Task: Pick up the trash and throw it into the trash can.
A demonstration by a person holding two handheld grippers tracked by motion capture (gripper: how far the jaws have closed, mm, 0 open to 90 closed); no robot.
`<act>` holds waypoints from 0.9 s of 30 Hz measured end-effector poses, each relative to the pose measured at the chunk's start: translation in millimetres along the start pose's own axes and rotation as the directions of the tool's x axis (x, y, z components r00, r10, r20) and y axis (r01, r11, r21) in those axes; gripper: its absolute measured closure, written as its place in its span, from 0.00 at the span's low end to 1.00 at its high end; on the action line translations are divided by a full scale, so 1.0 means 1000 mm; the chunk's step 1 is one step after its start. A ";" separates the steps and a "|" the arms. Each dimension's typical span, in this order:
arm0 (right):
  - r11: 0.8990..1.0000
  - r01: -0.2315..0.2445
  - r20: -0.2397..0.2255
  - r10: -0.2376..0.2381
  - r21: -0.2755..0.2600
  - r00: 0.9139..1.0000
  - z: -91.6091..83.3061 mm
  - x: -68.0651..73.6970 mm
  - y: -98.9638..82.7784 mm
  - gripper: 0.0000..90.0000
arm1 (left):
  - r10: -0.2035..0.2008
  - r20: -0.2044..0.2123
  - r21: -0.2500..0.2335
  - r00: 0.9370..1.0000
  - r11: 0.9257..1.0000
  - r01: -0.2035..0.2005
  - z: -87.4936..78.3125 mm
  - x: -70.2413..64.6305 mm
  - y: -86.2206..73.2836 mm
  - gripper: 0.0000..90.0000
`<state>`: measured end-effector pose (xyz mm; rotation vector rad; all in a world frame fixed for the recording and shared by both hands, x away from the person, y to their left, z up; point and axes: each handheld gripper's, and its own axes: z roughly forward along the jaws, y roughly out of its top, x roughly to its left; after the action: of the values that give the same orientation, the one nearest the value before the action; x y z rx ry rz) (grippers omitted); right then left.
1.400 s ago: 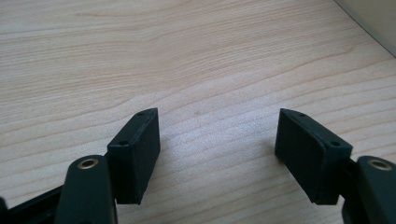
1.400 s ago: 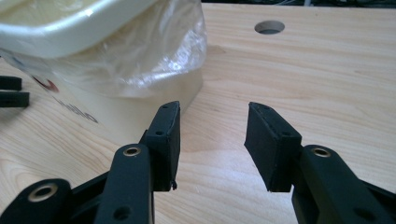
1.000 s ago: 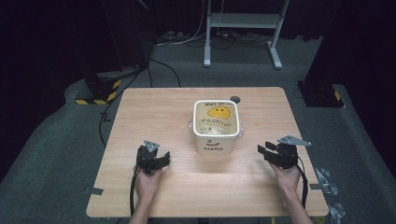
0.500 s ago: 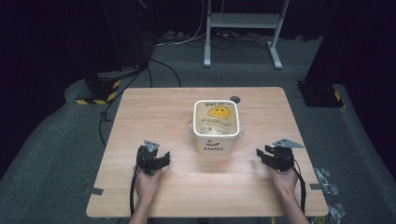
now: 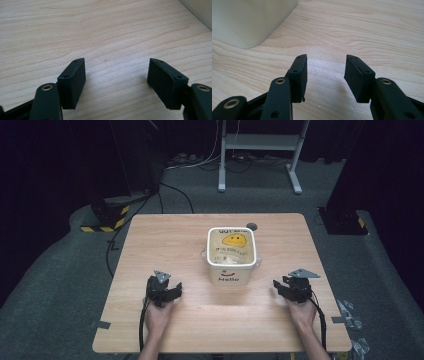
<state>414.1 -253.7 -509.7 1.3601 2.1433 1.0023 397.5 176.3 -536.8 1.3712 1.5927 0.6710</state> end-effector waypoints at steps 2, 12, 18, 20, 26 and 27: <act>1.000 0.003 0.009 -0.003 -0.001 1.000 0.002 0.000 0.000 0.59 | 0.001 0.000 0.000 1.000 1.000 -0.001 0.000 0.000 0.000 0.34; 1.000 0.024 0.041 -0.024 0.021 0.999 0.009 -0.001 -0.002 0.57 | 0.000 0.000 0.000 1.000 1.000 0.000 0.000 0.000 0.000 0.34; 0.999 0.034 0.048 -0.036 0.035 0.998 0.012 0.001 -0.003 0.55 | 0.000 0.000 0.000 1.000 1.000 0.000 0.000 0.000 0.000 0.34; 0.999 0.032 0.049 -0.034 0.034 0.998 0.012 0.001 -0.004 0.55 | 0.000 0.000 0.000 1.000 1.000 0.000 0.000 0.000 0.000 0.34; 0.999 0.039 0.027 -0.040 0.031 0.999 0.014 0.000 -0.004 0.45 | -0.002 0.002 -0.003 1.000 1.000 0.002 0.000 0.000 0.000 0.34; 0.998 0.046 0.020 -0.047 0.036 0.999 0.014 -0.001 -0.004 0.43 | 0.000 0.000 -0.001 1.000 1.000 0.000 0.000 0.000 0.000 0.34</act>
<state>421.4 -250.3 -521.5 1.3247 2.1775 0.9322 397.6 176.3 -536.9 1.3703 1.5922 0.6710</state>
